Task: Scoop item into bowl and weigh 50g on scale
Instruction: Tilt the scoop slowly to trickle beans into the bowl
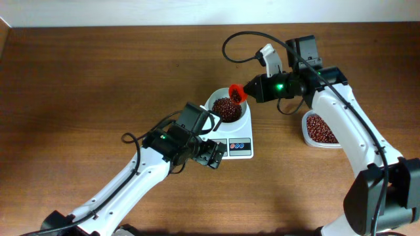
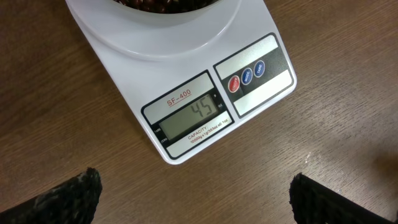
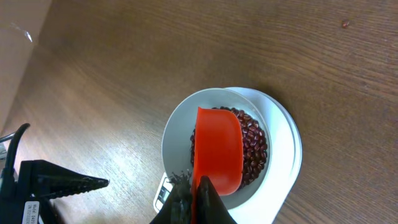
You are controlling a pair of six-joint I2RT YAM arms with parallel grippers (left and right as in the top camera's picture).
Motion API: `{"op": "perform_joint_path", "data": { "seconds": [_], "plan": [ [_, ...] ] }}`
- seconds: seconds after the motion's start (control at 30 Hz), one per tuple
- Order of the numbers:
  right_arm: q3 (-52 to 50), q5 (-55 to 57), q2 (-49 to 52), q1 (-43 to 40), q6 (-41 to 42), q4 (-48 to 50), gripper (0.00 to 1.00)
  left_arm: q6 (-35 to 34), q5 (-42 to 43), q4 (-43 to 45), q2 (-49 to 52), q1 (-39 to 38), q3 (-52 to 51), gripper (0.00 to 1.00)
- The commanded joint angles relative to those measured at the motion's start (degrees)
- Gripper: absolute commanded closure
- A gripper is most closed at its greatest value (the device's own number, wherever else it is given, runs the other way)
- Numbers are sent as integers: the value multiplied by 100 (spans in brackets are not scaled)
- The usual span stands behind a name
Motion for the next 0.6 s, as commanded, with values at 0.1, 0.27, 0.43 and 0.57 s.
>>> {"op": "perform_joint_path", "data": {
  "seconds": [0.1,0.27,0.43,0.57],
  "plan": [
    [140,31,-90,-31,-28,39,96,90,-24,9,11,15,-31,1],
    [140,339,-90,-17,-48,37,96,90,-24,9,11,15,-31,1],
    [149,448,-96,120,-229,37,96,90,-24,9,11,15,-31,1],
    [149,732,-101,232,-278,-28,96,90,-24,9,11,15,-31,1]
  ]
}}
